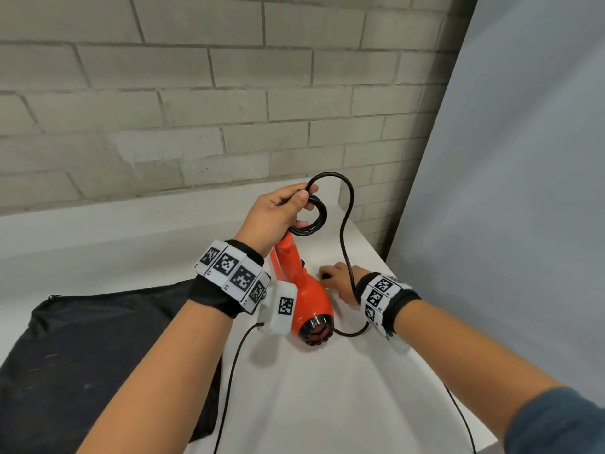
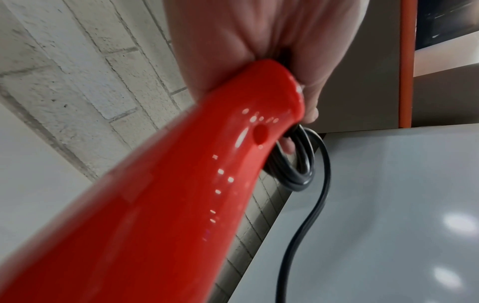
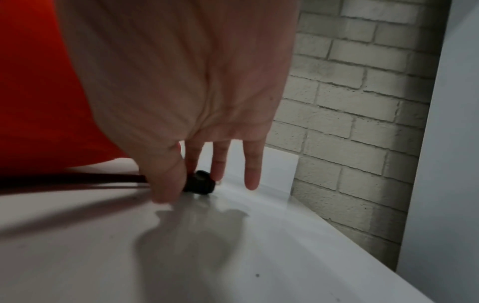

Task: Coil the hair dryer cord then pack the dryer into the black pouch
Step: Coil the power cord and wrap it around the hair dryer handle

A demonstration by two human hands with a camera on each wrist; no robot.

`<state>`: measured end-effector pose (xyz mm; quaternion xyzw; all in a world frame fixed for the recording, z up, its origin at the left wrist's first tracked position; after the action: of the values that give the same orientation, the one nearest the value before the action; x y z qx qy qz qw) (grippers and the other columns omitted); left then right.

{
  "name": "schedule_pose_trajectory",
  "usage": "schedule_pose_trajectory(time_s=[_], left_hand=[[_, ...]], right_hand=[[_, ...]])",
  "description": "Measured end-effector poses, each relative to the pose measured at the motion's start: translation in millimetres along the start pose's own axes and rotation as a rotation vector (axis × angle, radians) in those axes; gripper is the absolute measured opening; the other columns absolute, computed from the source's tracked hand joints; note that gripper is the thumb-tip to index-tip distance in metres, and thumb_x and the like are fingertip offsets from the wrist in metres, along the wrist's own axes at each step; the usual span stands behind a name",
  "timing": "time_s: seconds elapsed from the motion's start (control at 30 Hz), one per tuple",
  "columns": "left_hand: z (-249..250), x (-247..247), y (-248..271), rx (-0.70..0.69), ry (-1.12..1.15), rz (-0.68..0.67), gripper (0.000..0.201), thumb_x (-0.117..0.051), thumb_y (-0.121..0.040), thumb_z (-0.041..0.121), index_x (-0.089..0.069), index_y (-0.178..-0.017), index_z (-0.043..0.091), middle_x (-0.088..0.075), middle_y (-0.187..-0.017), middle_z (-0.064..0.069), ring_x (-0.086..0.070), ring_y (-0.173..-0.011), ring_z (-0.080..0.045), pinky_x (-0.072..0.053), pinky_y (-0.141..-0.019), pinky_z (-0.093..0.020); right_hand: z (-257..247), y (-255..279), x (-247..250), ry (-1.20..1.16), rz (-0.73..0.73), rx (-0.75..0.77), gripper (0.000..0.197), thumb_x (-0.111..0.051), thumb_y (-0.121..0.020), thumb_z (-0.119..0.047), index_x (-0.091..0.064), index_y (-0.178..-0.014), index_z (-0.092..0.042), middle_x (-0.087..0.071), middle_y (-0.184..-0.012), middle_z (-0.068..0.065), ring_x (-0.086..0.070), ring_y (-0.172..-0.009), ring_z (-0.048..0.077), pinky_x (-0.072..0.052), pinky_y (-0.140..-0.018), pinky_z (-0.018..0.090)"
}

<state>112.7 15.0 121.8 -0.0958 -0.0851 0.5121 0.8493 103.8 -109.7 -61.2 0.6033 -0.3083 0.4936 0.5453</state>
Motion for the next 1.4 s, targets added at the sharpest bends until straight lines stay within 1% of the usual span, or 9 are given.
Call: schedule_pose_trajectory(time_s=[0.2, 0.33, 0.6, 0.77, 0.9, 1.07, 1.13, 1.27, 1.4], left_hand=[[0, -5, -1, 0.014, -0.006, -0.026, 0.026, -0.043, -0.094, 0.014, -0.058, -0.114, 0.008, -0.054, -0.077, -0.001, -0.050, -0.041, 0.002, -0.052, -0.069, -0.022], [1, -6, -1, 0.010, 0.005, -0.020, 0.024, -0.043, -0.094, 0.015, -0.059, -0.110, 0.009, -0.055, -0.076, -0.001, -0.051, -0.043, 0.004, -0.052, -0.068, -0.023], [-4, -10, -4, -0.021, -0.025, 0.012, 0.019, -0.045, -0.093, 0.019, -0.063, -0.098, 0.018, -0.059, -0.078, 0.005, -0.055, -0.053, 0.006, -0.049, -0.058, -0.016], [-5, -10, -6, -0.027, -0.021, 0.061, 0.022, -0.047, -0.092, 0.018, -0.065, -0.103, 0.013, -0.062, -0.082, 0.007, -0.059, -0.067, 0.009, -0.049, -0.054, -0.013], [-3, -14, -1, -0.063, -0.015, 0.096, 0.018, -0.048, -0.092, 0.018, -0.064, -0.100, 0.017, -0.063, -0.087, 0.005, -0.061, -0.075, 0.005, -0.051, -0.054, -0.013], [-2, -17, 5, -0.059, -0.004, 0.135, 0.020, -0.049, -0.091, 0.021, -0.066, -0.100, 0.014, -0.065, -0.090, 0.000, -0.062, -0.081, -0.007, -0.055, -0.063, -0.019], [-1, -18, 6, -0.067, 0.006, 0.134, 0.021, -0.049, -0.091, 0.019, -0.066, -0.101, 0.010, -0.065, -0.083, 0.001, -0.064, -0.071, -0.002, -0.052, -0.059, -0.013], [0, -22, 9, -0.072, 0.000, 0.094, 0.021, -0.049, -0.091, 0.019, -0.066, -0.099, 0.011, -0.066, -0.081, 0.000, -0.064, -0.068, 0.000, -0.050, -0.061, -0.010], [-2, -26, 10, -0.052, -0.032, 0.060, 0.019, -0.050, -0.091, 0.022, -0.067, -0.097, 0.017, -0.066, -0.081, 0.001, -0.062, -0.080, -0.012, -0.051, -0.078, -0.021]], right_hand=[[41, 6, -5, -0.550, 0.067, -0.416, 0.025, -0.052, -0.085, -0.018, -0.051, -0.108, -0.009, -0.057, -0.105, 0.012, -0.052, -0.089, 0.026, -0.046, -0.082, 0.038], [56, 34, 22, -0.491, 0.121, -0.392, 0.003, -0.047, -0.088, -0.012, -0.049, -0.087, -0.013, -0.053, -0.098, 0.013, -0.049, -0.085, 0.023, -0.038, -0.076, 0.028], [41, 139, 135, -0.326, 1.037, -0.265, 0.013, -0.044, -0.090, -0.004, -0.055, -0.095, 0.001, -0.054, -0.094, 0.017, -0.051, -0.082, 0.031, -0.043, -0.070, 0.037], [4, 171, 153, -0.590, 1.337, 0.062, 0.020, -0.040, -0.087, -0.001, -0.055, -0.093, -0.013, -0.061, -0.090, 0.012, -0.057, -0.086, 0.014, -0.047, -0.079, 0.021], [-10, 163, 154, -0.983, 1.278, 0.170, 0.029, -0.052, -0.084, -0.001, -0.050, -0.082, -0.030, -0.061, -0.095, -0.012, -0.060, -0.091, -0.008, -0.049, -0.084, 0.013], [-21, 141, 149, -0.998, 1.202, 0.159, 0.031, -0.060, -0.082, -0.008, -0.047, -0.075, -0.034, -0.054, -0.089, -0.023, -0.055, -0.090, -0.008, -0.047, -0.080, 0.011], [-25, 137, 147, -0.970, 1.216, 0.147, 0.013, -0.060, -0.080, -0.018, -0.053, -0.079, -0.029, -0.052, -0.086, -0.029, -0.054, -0.087, -0.008, -0.048, -0.078, 0.014], [-20, 137, 145, -0.932, 1.298, 0.018, 0.005, -0.060, -0.080, -0.002, -0.056, -0.080, -0.004, -0.050, -0.078, -0.014, -0.050, -0.077, -0.011, -0.041, -0.070, 0.006], [-11, 137, 153, -0.813, 1.348, -0.184, 0.019, -0.065, -0.078, -0.001, -0.049, -0.075, -0.010, -0.046, -0.076, 0.000, -0.040, -0.067, -0.001, -0.035, -0.063, 0.006]])
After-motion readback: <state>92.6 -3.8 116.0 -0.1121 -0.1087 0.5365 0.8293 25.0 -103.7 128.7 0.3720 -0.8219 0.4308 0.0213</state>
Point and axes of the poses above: each hand's wrist, its own y-axis away from the middle knuckle, its own x-axis out of the back of the hand, z = x × y, the point moved 8 cm from there along -y, towards the middle knuckle
